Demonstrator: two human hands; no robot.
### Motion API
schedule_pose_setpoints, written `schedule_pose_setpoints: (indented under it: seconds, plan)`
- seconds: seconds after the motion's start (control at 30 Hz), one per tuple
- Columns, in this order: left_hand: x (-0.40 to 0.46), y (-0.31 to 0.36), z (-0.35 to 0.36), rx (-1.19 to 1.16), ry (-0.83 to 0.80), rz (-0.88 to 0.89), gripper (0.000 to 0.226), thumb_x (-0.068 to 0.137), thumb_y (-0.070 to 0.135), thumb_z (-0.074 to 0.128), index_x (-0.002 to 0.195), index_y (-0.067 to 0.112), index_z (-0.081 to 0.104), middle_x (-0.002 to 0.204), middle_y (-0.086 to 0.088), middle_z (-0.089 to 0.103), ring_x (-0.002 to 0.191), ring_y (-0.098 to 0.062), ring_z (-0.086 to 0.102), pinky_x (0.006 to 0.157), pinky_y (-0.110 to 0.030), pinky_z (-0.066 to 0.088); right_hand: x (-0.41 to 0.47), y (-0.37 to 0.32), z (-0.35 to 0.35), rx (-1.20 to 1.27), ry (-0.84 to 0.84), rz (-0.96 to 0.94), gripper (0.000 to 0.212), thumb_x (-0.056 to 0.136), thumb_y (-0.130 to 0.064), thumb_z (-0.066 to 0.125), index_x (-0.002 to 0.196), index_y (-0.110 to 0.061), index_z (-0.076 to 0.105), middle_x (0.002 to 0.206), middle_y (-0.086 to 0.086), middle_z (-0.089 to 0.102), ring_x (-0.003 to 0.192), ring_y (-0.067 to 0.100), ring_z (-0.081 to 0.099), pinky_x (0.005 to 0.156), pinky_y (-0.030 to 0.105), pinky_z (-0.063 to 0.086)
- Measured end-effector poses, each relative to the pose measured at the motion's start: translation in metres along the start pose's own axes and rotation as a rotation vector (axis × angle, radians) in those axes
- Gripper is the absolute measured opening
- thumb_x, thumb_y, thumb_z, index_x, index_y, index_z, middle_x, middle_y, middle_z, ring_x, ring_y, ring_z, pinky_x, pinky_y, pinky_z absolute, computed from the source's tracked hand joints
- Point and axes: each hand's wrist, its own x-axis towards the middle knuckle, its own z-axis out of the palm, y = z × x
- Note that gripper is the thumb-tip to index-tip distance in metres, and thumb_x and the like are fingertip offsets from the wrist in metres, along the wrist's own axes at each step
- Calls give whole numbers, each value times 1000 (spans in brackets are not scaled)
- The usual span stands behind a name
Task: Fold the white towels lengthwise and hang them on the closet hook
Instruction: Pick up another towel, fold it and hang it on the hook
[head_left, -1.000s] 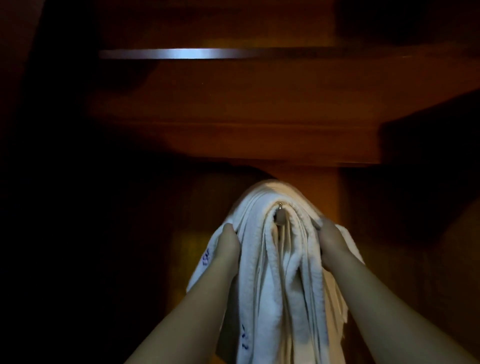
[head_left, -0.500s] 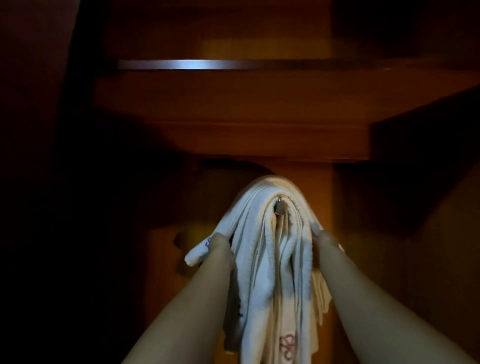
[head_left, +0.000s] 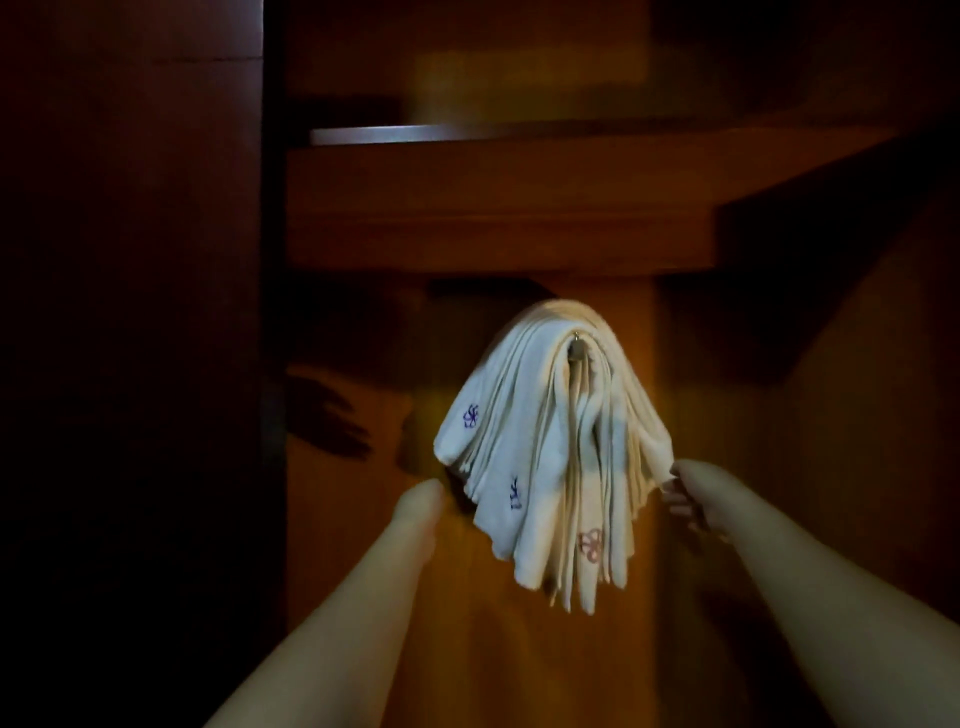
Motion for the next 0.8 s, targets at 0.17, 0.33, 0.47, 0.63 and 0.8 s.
schedule_pose_setpoints:
  seconds: [0.17,0.33,0.47,0.63,0.8]
  plan:
    - [-40,-28,-38,458,-106,168,45,102,25,48,144,7,47,138,-15,55,116,-29,56,84,-29,36,-88,27,-9,-288,-27,-151,26,98,-21,48,80,-12,64,76,6,61,63,17,52,62,29,38]
    - [-101,-65,-49,729,-246,278,35,101,31,50,133,19,58,107,-7,69,60,-11,53,58,-24,39,-169,75,-15,-555,-124,-303,28,103,-29,47,103,-15,71,101,1,67,92,14,63,78,29,49]
    - [-153,-109,-43,789,-397,313,30,98,29,54,128,23,61,90,9,63,59,-4,52,54,-22,41,-221,140,-38,-650,-145,-311,25,104,-39,46,113,-28,67,107,-8,64,91,2,58,72,23,44]
    - [-205,-181,-22,899,-667,326,48,99,34,57,144,22,49,142,-2,55,113,-11,58,88,-25,41,-274,233,-88,-734,-163,-237,31,103,-43,46,127,-32,62,112,-16,58,95,3,55,71,17,38]
    - [-268,-262,23,964,-865,298,50,100,42,53,146,25,44,148,1,48,120,-9,52,82,-16,36,-315,345,-155,-773,-100,-92,31,101,-42,49,126,-30,64,114,-15,57,107,7,54,90,28,40]
